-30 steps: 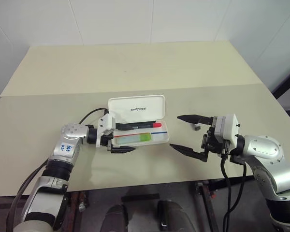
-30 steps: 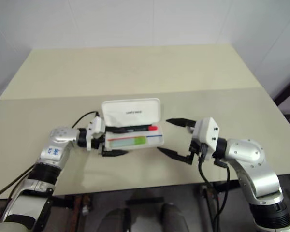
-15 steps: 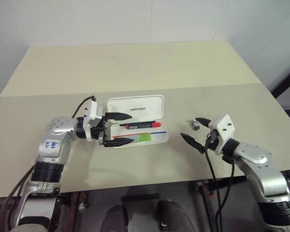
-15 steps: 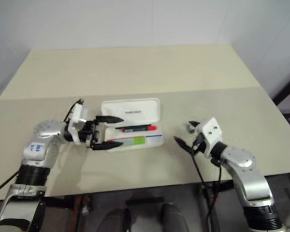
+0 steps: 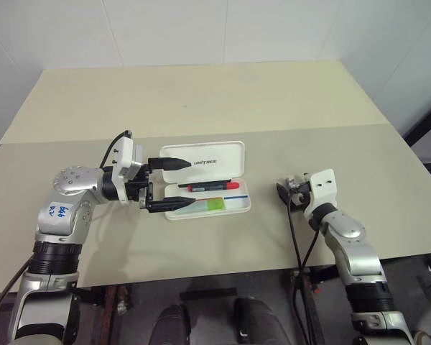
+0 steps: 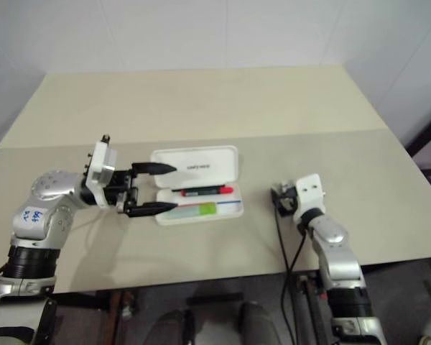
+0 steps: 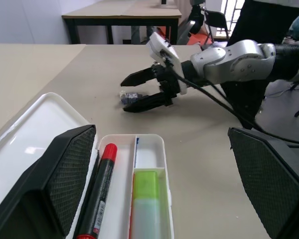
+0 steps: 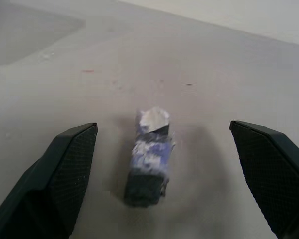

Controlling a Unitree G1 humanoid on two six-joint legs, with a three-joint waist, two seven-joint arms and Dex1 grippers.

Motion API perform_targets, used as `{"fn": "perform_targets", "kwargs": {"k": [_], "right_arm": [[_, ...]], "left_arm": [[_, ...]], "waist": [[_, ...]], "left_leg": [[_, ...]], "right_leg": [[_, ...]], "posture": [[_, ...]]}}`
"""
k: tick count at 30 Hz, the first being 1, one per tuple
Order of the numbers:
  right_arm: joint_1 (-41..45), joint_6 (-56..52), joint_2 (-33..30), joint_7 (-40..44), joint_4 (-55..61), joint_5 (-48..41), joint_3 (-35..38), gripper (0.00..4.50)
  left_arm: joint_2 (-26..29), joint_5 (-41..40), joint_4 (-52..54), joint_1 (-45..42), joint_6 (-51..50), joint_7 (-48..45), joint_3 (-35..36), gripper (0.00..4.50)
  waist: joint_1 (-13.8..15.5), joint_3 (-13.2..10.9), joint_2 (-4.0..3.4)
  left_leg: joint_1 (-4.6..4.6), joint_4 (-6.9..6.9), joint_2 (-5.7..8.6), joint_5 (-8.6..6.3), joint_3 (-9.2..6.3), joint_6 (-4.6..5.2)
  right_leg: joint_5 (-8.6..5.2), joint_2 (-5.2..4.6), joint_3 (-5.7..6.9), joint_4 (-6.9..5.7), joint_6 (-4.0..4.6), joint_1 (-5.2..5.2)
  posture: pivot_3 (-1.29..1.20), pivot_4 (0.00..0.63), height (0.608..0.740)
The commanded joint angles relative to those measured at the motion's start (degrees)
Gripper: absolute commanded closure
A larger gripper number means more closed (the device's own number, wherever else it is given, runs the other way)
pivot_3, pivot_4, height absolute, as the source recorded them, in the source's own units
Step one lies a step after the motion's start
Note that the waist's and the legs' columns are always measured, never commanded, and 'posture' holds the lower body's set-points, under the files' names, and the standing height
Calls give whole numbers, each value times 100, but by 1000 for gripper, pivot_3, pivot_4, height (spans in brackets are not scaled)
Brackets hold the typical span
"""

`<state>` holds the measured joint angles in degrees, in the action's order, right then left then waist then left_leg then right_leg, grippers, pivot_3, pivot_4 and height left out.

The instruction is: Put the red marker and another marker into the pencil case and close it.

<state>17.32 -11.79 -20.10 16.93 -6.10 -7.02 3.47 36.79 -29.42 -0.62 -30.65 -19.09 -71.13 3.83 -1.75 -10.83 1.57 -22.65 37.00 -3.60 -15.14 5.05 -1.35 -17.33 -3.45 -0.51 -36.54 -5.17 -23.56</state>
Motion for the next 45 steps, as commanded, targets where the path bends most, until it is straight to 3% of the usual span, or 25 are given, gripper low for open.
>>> {"fn": "perform_targets", "kwargs": {"k": [1, 4, 9, 12, 19, 26, 33, 45], "right_arm": [[70, 223, -6, -135, -170, 68, 188, 400], [120, 303, -1, -109, -261, 34, 195, 1341], [134, 269, 22, -103, -191, 24, 154, 3280], [145, 191, 34, -87, -152, 14, 127, 4097], [194, 11, -18, 134, 7, -78, 69, 4097], [220, -73, -713, 2350, 870, -836, -425, 4097], [601, -155, -1052, 3968, 1340, -1465, -835, 4097], [1983, 638, -713, 5507, -376, -1073, -1669, 4097]], "left_arm": [[166, -154, 218, 69, -162, 65, 186, 0], [220, -128, 237, 95, -191, 97, 197, 0], [324, -7, 205, 100, 90, 12, 190, 0], [410, -10, 173, 105, 147, -50, 212, 0], [574, -6, 104, 136, 270, -114, 259, 0], [761, 19, -76, 337, 564, -281, 432, 0], [751, 55, -153, 575, 763, -230, 475, 0], [605, 81, -43, 710, 784, -59, 367, 0]], "waist": [[-1, 0, 0], [-2, 0, 0], [7, 0, 0], [0, 0, 0], [-2, 0, 0], [-9, -2, -3], [0, -2, -2], [14, -2, -2]], "left_leg": [[1, 0, 0, 0, 0, 0], [1, 0, 0, 0, 1, 0], [0, 0, 0, 0, 1, 0], [1, -3, -1, 0, 2, 0], [1, -3, -2, 0, 3, 0], [-2, -13, -7, -2, 7, 0], [-2, -6, -8, -5, 8, 1], [-6, -3, -9, -9, 11, 4]], "right_leg": [[0, 0, 0, 0, 0, 0], [0, 0, -2, -1, 0, 0], [0, -2, -1, 0, 0, 0], [0, -2, -2, 1, 0, -1], [0, -3, -2, 1, 0, -1], [0, 3, -3, 4, 1, -9], [0, 3, -2, 6, 1, -8], [-1, -1, 1, 8, 4, -10]], "posture": [[0, 150, 740], [0, 150, 740], [0, 150, 740], [0, 150, 740], [0, 150, 740], [0, 150, 740], [0, 150, 740], [0, 150, 740]]}}
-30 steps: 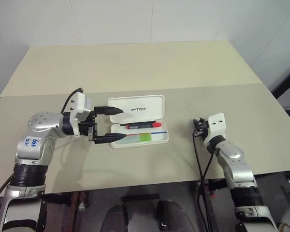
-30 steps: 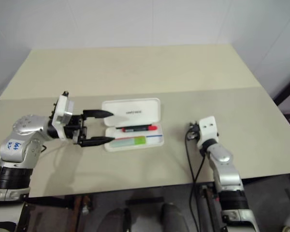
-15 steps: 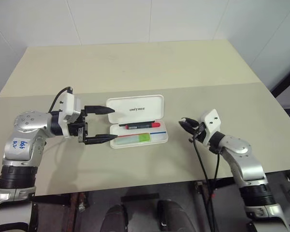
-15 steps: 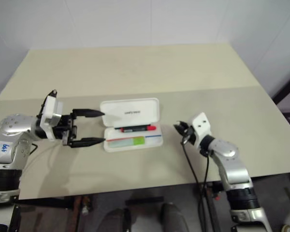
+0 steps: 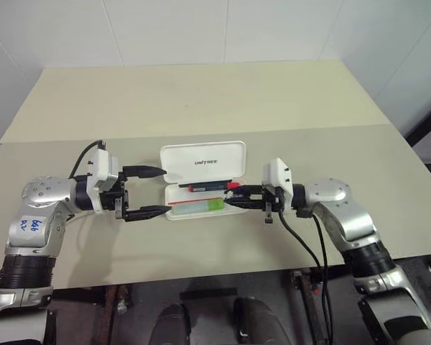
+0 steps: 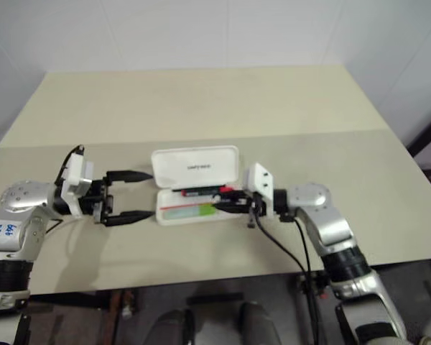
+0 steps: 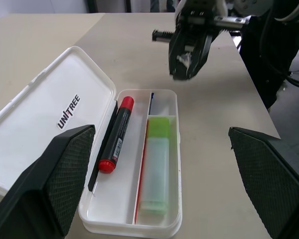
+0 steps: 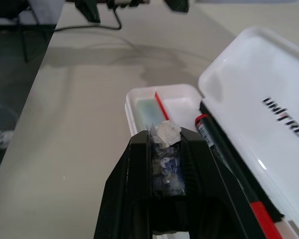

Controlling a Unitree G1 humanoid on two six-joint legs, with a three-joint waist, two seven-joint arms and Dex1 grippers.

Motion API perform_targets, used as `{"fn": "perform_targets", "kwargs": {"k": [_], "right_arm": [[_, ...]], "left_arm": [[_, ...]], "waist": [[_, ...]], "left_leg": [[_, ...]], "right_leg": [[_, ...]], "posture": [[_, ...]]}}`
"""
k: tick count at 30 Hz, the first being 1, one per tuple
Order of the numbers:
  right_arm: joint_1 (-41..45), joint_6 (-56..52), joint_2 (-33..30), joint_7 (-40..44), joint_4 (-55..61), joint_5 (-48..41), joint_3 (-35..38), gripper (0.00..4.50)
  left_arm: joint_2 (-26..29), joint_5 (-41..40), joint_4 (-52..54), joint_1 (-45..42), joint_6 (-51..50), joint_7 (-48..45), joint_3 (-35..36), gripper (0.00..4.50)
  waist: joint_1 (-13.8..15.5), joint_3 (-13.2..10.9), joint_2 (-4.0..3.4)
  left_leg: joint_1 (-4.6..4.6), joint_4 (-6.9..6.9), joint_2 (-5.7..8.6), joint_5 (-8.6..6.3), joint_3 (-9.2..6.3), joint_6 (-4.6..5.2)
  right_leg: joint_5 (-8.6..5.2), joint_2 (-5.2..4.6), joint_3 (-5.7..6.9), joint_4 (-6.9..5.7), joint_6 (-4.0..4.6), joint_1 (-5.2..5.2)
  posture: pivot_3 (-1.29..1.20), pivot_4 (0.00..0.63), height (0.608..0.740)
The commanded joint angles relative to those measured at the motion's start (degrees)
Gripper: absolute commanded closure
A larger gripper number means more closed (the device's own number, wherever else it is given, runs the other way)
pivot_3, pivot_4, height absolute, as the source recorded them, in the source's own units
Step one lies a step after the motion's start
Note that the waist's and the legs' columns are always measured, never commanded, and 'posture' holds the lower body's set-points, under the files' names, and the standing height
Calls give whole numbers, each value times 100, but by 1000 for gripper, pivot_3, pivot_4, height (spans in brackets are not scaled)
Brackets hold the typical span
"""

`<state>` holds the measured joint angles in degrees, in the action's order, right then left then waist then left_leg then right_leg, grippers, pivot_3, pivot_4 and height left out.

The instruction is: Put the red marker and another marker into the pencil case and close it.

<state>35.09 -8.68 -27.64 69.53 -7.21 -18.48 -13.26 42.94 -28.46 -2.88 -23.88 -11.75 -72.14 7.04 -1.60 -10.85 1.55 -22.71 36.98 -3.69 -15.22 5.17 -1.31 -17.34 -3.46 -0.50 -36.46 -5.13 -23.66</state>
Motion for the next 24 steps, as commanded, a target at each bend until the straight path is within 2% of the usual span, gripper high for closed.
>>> {"fn": "perform_targets", "kwargs": {"k": [1, 10, 24], "right_arm": [[357, 443, 73, 387, -546, 121, -21, 4097], [983, 1325, 396, 1060, -2180, 398, 10, 4097], [1279, 2032, 661, 1298, -3366, 755, 94, 4097]], "left_arm": [[-9, -27, 218, 61, 36, 60, 53, 0], [15, -113, 505, 342, -39, 221, 137, 0], [72, -161, 670, 371, -152, 328, 182, 0]], "waist": [[-2, 0, 0], [-31, 0, 0], [-36, 0, -1]], "left_leg": [[-2, 0, 0, 0, 0, 0], [-2, -1, -8, -4, 3, -6], [0, 2, -7, -4, 4, -7]], "right_leg": [[0, -1, 0, 0, 0, -2], [-1, 4, -1, -5, 2, -6], [-1, -3, -2, -8, 3, -6]], "posture": [[0, 150, 740], [0, 150, 740], [0, 150, 740]]}}
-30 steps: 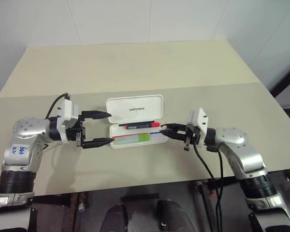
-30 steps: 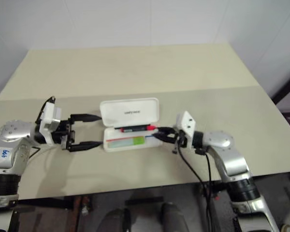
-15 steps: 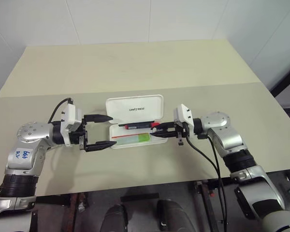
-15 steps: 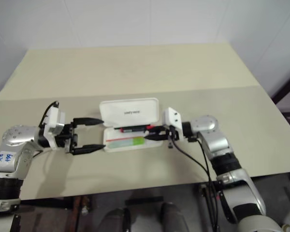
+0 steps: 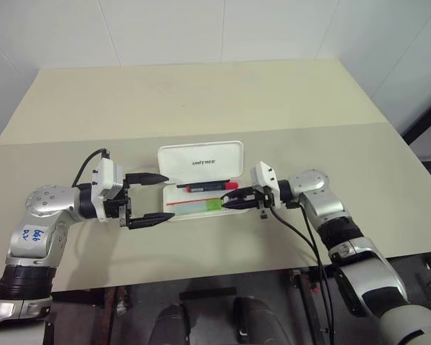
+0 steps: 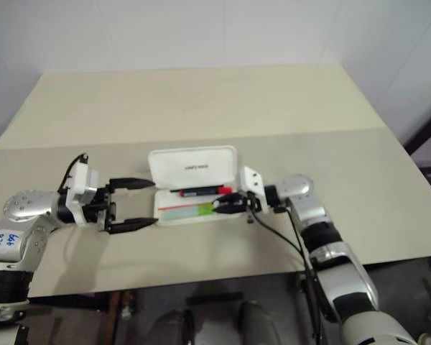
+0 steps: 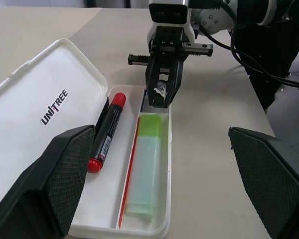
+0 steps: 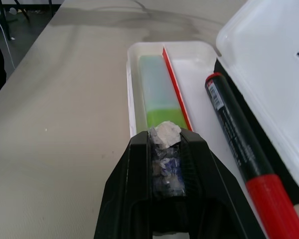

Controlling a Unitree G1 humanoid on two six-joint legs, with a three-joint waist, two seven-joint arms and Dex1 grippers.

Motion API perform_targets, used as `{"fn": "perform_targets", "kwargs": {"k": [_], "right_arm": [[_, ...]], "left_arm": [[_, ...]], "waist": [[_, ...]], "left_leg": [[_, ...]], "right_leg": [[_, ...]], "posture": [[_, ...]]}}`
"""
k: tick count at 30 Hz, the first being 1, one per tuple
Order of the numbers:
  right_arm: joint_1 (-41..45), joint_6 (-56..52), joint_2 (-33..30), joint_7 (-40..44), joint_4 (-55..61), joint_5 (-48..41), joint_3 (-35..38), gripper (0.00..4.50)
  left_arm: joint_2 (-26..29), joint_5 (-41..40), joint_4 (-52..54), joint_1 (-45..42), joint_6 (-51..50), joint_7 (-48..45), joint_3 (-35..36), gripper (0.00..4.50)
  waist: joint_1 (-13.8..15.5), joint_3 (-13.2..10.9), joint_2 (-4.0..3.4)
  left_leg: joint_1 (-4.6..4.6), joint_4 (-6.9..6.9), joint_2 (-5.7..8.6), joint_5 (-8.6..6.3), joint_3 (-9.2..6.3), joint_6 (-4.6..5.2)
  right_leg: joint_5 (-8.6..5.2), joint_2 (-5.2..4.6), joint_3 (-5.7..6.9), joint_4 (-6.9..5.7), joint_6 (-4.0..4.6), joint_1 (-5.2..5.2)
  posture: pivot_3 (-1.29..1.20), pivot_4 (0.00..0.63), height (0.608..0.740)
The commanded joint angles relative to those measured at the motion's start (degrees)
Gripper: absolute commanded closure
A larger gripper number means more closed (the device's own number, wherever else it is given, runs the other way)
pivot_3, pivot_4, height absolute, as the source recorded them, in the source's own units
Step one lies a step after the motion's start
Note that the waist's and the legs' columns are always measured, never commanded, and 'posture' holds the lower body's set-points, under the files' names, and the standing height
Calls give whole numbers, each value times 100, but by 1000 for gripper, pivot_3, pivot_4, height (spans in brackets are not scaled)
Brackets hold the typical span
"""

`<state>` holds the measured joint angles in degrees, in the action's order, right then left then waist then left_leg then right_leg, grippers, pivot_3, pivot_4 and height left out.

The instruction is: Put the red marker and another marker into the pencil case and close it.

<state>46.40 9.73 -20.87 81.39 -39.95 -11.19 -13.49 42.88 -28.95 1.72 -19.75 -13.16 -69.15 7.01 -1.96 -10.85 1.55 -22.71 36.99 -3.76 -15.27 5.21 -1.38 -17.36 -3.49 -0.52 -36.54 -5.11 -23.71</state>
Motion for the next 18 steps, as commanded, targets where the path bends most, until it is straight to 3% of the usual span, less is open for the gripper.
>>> {"fn": "perform_targets", "kwargs": {"k": [1, 8, 9, 14, 18], "right_arm": [[167, 283, -34, 110, -180, 67, 122, 4097], [345, 613, -41, 79, -657, 179, 239, 4097], [371, 580, -36, 109, -680, 161, 251, 3367], [457, 649, 13, 85, -730, 141, 292, 1745], [497, 688, 48, 29, -593, 89, 364, 193]], "left_arm": [[80, -108, 206, -51, -10, 33, 184, 0], [54, -87, 184, -103, -6, 40, 185, 0], [48, -83, 176, -111, 0, 39, 183, 0], [31, -70, 150, -144, 14, 45, 169, 0], [21, -71, 122, -175, 0, 55, 165, 0]], "waist": [[0, 0, 0], [-9, 0, 0], [-10, 0, 0], [-22, 0, 0], [-36, 0, 0]], "left_leg": [[0, 0, 0, 0, 0, 0], [2, 1, 0, 0, 0, -1], [2, 2, 0, 0, 0, -1], [2, 0, -1, 0, 0, -2], [2, 0, -1, 0, 0, -2]], "right_leg": [[0, 0, 0, 0, 0, 0], [0, 0, -1, -3, 0, 0], [0, 0, -1, -3, 0, 0], [0, -2, -1, -2, 0, 0], [0, -2, -1, -3, 0, 0]], "posture": [[0, 150, 740], [0, 150, 740], [0, 150, 740], [0, 150, 740], [0, 150, 740]]}}
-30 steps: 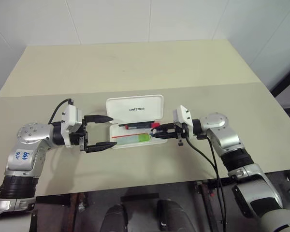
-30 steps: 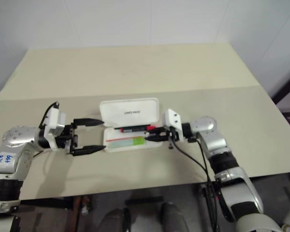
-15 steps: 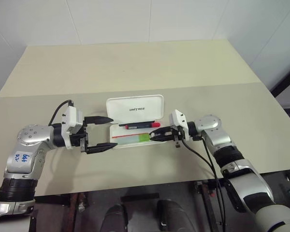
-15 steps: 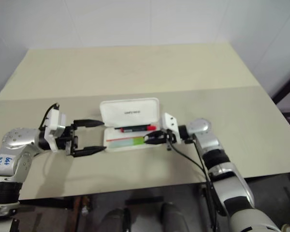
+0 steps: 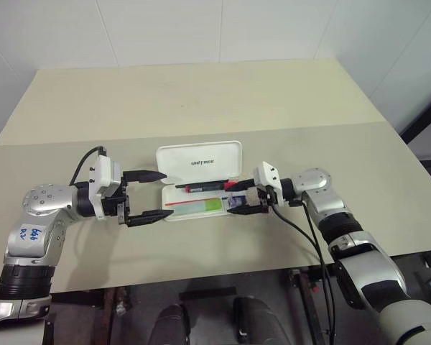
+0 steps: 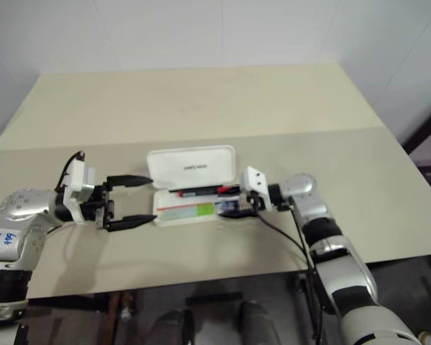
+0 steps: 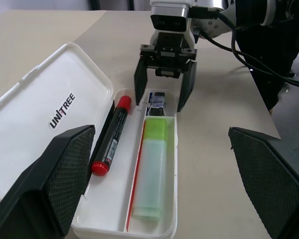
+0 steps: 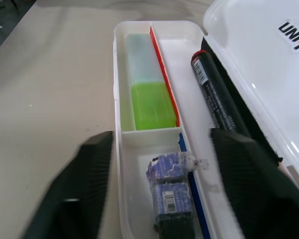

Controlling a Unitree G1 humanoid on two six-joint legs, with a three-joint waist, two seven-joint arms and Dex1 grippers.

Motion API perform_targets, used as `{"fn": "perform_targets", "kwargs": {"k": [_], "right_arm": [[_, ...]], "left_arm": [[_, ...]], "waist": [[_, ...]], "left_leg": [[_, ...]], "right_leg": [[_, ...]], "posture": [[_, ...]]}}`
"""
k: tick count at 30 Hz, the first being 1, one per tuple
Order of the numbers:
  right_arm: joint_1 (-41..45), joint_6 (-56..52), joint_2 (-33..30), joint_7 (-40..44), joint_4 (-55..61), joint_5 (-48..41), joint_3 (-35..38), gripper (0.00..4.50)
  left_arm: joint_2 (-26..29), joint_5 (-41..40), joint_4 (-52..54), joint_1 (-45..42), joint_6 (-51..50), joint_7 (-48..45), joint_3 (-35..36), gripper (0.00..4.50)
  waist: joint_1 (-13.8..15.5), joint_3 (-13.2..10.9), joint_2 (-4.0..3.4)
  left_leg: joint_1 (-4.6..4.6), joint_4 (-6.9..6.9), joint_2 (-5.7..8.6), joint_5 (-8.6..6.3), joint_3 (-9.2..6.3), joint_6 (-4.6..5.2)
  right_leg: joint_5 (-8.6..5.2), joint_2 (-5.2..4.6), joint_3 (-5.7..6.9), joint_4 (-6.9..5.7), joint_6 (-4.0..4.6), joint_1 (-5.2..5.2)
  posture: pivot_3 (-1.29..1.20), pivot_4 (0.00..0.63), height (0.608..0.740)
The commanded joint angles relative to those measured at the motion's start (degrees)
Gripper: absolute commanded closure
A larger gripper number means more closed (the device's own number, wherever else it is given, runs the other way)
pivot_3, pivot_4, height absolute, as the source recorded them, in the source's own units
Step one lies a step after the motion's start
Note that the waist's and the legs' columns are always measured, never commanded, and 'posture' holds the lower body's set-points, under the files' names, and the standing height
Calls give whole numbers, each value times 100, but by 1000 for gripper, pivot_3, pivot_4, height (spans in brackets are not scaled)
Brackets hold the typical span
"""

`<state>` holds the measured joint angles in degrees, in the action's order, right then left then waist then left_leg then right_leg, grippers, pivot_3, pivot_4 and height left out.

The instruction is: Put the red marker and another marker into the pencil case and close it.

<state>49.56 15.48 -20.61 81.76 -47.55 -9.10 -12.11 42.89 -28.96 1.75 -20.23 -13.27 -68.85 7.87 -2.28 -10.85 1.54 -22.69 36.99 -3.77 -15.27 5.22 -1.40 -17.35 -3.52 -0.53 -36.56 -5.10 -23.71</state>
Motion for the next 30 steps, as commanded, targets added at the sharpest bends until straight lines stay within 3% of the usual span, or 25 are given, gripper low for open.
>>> {"fn": "perform_targets", "kwargs": {"k": [1, 7, 12, 19, 22, 30], "right_arm": [[188, 56, 30, -21, 291, -193, 281, 33], [-163, -556, -178, -16, 1576, -637, 536, 33], [-1067, -1493, -870, -181, 3287, -1115, 909, 33], [-2128, -2106, -1772, -499, 4362, -1458, 1541, 33], [-2388, -2144, -2005, -679, 4459, -1508, 1816, 0], [-2657, -2236, -2136, -1123, 4602, -1636, 2206, 0]], "left_arm": [[20, -72, 114, -131, -3, 33, 79, 0], [19, -72, 144, -92, -52, 110, 105, 0], [20, -97, 78, 15, -37, 166, 218, 0], [65, -72, -335, 136, 174, 101, 473, 0], [28, -137, -535, 184, 340, 18, 633, 656], [-34, -170, -687, 338, 460, -12, 754, 3411]], "waist": [[-8, 0, 0], [-31, -1, -1], [65, -1, -1], [64, -1, -1], [42, -1, -1], [58, -1, -1]], "left_leg": [[0, 0, 0, 0, 0, 0], [-1, -2, -6, -1, -2, -2], [-5, -5, -13, -8, -5, -3], [-4, -1, -4, -11, -2, 3], [1, -2, -5, -13, 0, -2], [5, -2, -5, -13, 3, -4]], "right_leg": [[0, 0, 0, 0, 0, 0], [0, -3, 0, -1, 0, -1], [-1, -9, 5, 12, 2, 0], [-2, -11, 2, 15, 3, 2], [-3, -10, -1, 14, 5, 2], [-3, -1, -2, 14, 6, 3]], "posture": [[0, 150, 740], [0, 150, 740], [0, 150, 740], [0, 150, 740], [0, 150, 740], [0, 150, 740]]}}
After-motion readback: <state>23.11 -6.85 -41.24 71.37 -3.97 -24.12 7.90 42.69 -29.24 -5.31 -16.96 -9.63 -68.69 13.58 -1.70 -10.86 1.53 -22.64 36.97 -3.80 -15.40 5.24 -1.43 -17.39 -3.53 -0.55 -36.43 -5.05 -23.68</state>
